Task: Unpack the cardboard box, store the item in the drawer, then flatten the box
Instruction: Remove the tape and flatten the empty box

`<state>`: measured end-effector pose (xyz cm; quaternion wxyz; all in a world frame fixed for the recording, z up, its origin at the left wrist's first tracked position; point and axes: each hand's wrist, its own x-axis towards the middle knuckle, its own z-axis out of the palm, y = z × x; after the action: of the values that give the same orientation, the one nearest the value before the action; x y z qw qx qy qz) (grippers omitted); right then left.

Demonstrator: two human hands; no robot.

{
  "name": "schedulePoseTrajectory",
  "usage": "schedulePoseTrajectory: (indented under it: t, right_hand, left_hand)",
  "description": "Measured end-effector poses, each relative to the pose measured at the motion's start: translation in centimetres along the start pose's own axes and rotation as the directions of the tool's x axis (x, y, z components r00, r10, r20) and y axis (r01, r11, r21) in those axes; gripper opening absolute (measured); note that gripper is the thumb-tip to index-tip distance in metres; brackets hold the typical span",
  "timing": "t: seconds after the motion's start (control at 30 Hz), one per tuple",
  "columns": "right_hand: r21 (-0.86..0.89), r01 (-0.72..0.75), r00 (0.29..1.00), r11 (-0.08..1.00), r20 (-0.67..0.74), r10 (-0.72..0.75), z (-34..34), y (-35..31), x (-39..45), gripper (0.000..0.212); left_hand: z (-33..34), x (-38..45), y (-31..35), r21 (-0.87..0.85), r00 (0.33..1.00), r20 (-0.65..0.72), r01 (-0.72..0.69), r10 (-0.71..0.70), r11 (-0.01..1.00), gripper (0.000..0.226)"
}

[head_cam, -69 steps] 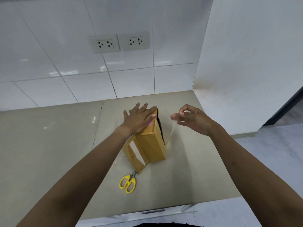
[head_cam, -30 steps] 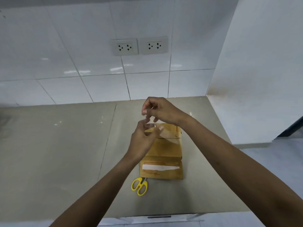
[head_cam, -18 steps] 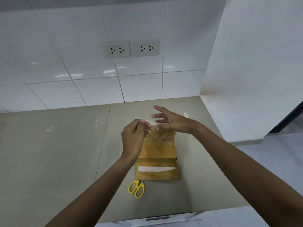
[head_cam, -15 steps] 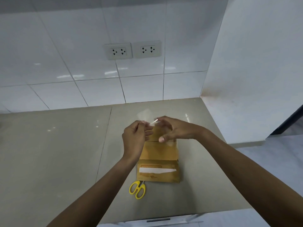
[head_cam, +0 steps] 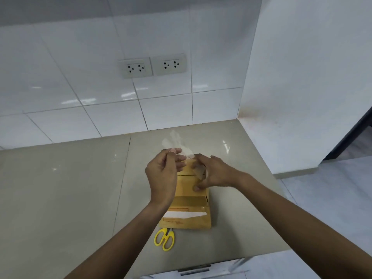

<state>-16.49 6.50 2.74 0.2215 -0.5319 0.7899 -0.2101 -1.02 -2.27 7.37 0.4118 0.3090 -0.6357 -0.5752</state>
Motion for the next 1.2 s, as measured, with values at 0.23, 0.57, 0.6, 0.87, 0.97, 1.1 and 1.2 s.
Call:
schedulePoseTrajectory:
  t: [0.23,0.57,0.6,0.87,0.97,1.1,1.2]
  right_hand:
    - [0.585,0.042,0.992,0.81,-0.118,0.034,0.2,-1.2,-0.8,0.078]
    - [0.191,-0.08,0.978,0.978,0.204,0.04,-1.0,-0.3,-1.0,0.073]
    - [0.15,-0.097,0.974,0.984,0.217,0.063,0.1,0.1,-1.0,0.08]
    - [0.03,0.007,0.998,1.0,0.058,-0.009,2.3,0.2,-0.5,0.098]
    - [0.089,0.024,0.999,0.996,0.038,-0.028,2.3,0.4,-0.9,0.112]
    - [0.185,0.047,0.998,0.982,0.026,-0.053,2.7,0.5,-1.3,0.11]
    - [0.395,-0.007,0.999,0.919,0.032,-0.006,2.8,-0.1,-1.7,0.088]
  left_hand:
    - [0.0,-0.4,0.5,0.132,0.962,0.159,-0.243,0.221,0.961,0.022]
    - [0.1,-0.7,0.1,0.16,0.922,0.193,-0.366,0.334,0.917,0.025]
    - [0.2,-0.8,0.1,0.165,0.912,0.198,-0.393,0.36,0.905,0.027]
    - [0.0,-1.1,1.1,0.152,0.833,0.167,-0.551,0.528,0.821,0.03]
    - [0.2,-0.7,3.0,0.058,0.808,0.151,-0.582,0.569,0.811,0.027]
    - [0.6,0.5,4.3,0.0,0.848,0.137,-0.516,0.512,0.856,0.025]
    - [0.7,0.8,4.2,-0.048,0.915,0.107,-0.385,0.388,0.922,0.024]
